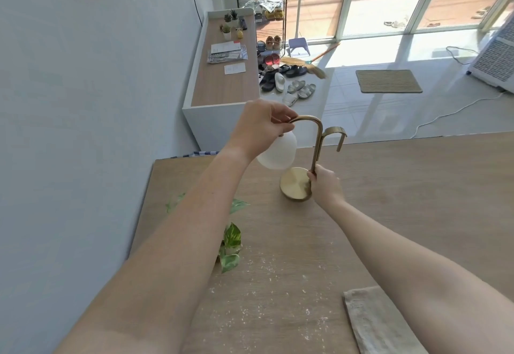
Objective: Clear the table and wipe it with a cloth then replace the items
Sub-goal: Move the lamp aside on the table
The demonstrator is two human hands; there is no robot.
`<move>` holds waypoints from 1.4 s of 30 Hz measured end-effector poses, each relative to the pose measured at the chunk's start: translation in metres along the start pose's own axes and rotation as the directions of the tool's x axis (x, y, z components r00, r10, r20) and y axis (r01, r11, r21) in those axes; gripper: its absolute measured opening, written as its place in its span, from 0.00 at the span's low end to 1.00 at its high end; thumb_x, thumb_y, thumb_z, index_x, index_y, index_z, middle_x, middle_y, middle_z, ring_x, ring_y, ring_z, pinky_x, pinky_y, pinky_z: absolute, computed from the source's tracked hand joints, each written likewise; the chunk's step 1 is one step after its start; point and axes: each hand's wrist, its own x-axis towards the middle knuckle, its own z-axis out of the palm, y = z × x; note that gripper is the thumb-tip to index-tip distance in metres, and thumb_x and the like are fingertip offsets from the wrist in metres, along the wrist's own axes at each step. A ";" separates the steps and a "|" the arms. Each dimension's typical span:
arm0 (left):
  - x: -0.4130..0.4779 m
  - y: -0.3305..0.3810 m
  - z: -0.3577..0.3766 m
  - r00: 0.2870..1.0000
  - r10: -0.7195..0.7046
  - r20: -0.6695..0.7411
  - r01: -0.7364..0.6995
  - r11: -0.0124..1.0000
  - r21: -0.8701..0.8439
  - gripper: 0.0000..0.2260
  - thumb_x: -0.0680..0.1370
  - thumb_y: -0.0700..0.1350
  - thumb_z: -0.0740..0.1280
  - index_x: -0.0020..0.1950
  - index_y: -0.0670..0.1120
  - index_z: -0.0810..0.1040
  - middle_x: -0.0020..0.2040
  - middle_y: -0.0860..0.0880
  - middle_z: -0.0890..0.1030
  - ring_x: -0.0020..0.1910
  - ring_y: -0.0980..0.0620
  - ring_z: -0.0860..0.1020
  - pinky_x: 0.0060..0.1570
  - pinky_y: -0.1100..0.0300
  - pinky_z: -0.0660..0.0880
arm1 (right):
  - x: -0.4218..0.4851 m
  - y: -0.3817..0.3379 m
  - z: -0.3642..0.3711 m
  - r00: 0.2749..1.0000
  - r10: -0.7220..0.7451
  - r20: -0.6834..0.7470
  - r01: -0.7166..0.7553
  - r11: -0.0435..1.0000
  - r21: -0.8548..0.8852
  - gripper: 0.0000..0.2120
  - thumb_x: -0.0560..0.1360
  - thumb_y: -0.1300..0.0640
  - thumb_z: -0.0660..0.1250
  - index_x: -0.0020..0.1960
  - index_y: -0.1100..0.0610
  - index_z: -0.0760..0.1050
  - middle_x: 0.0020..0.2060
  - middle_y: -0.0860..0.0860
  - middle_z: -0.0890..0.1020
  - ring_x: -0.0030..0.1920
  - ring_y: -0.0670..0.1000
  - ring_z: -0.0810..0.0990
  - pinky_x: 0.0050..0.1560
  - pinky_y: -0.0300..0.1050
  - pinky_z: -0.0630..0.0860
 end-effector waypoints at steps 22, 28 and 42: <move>0.059 -0.039 0.009 1.000 -0.022 0.008 0.022 1.000 0.001 0.10 0.76 0.37 0.79 0.56 0.46 0.90 0.46 0.50 0.89 0.42 0.55 0.88 0.50 0.52 0.86 | 0.069 0.004 0.013 0.999 -0.011 0.034 0.012 0.999 -0.030 0.08 0.87 0.54 0.60 0.50 0.53 0.72 0.45 0.52 0.80 0.51 0.61 0.81 0.50 0.54 0.77; 0.059 -0.038 0.014 0.999 -0.033 0.015 0.033 0.999 0.010 0.11 0.76 0.39 0.79 0.57 0.49 0.90 0.46 0.52 0.89 0.43 0.57 0.87 0.54 0.51 0.86 | 0.071 0.008 0.015 0.998 0.017 0.058 -0.016 1.000 -0.014 0.10 0.87 0.53 0.60 0.51 0.56 0.75 0.47 0.53 0.82 0.49 0.58 0.80 0.46 0.49 0.72; 0.028 -0.031 0.006 0.992 -0.099 -0.079 0.101 0.995 0.013 0.11 0.80 0.50 0.76 0.62 0.55 0.86 0.54 0.59 0.87 0.49 0.63 0.85 0.54 0.51 0.84 | 0.049 0.014 0.007 0.988 0.125 0.086 -0.132 0.988 0.080 0.17 0.86 0.50 0.62 0.69 0.59 0.76 0.62 0.56 0.83 0.60 0.57 0.80 0.52 0.49 0.74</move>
